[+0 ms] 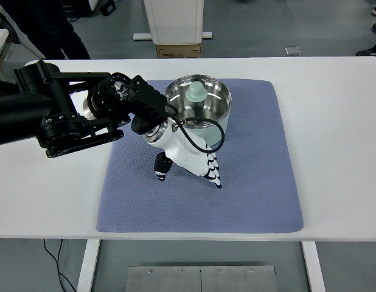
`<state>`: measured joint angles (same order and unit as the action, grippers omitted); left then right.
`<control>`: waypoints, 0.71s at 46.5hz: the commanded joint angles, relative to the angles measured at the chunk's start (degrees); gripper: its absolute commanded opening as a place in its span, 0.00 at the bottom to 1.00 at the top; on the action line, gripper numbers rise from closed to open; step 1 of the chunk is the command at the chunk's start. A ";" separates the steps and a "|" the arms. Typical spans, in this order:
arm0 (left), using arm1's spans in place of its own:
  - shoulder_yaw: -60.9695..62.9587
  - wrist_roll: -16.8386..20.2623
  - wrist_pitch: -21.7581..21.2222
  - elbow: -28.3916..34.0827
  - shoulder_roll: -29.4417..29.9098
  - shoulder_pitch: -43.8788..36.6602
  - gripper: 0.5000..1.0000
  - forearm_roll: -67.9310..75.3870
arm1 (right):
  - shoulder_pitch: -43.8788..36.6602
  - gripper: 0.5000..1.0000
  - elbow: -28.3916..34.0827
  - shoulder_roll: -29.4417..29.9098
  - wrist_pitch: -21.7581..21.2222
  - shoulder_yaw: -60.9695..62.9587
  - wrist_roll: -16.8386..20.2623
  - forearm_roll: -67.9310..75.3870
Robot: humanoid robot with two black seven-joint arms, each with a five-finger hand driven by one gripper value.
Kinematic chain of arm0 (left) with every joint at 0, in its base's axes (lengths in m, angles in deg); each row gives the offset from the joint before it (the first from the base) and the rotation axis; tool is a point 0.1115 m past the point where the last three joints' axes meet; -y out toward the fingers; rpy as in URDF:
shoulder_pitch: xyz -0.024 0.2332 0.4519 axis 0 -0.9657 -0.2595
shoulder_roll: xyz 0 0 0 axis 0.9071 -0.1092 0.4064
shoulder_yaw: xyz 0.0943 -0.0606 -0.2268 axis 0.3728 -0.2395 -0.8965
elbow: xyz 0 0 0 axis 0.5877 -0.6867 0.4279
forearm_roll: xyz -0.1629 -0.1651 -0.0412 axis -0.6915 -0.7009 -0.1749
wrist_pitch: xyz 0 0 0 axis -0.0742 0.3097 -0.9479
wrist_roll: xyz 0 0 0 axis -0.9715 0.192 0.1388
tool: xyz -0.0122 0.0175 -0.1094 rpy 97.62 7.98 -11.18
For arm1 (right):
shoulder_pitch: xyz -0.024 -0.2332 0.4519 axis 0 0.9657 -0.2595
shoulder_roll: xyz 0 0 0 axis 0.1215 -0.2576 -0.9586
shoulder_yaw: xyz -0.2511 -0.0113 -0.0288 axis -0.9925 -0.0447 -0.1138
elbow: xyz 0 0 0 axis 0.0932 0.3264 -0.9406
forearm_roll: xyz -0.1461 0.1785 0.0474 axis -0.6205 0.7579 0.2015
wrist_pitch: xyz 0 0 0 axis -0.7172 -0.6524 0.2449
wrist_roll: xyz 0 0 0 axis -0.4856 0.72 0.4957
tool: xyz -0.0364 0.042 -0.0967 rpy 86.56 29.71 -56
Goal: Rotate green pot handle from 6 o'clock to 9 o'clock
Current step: 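Push the handle with the left hand, rotating the pot clockwise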
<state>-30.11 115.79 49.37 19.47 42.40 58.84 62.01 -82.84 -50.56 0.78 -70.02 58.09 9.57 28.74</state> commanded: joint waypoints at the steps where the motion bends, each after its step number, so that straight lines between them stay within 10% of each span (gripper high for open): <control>1: 0.35 0.00 0.04 -0.01 0.09 0.21 1.00 0.00 | 0.00 1.00 0.00 0.00 0.00 0.00 -0.06 0.00; 33: 3.51 0.00 0.04 -0.09 3.96 2.49 1.00 0.08 | 0.00 1.00 0.00 0.00 0.00 0.00 -0.06 0.00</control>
<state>-26.96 115.78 49.39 19.36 45.50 61.13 62.09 -82.84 -50.56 0.78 -70.02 58.09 9.58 28.74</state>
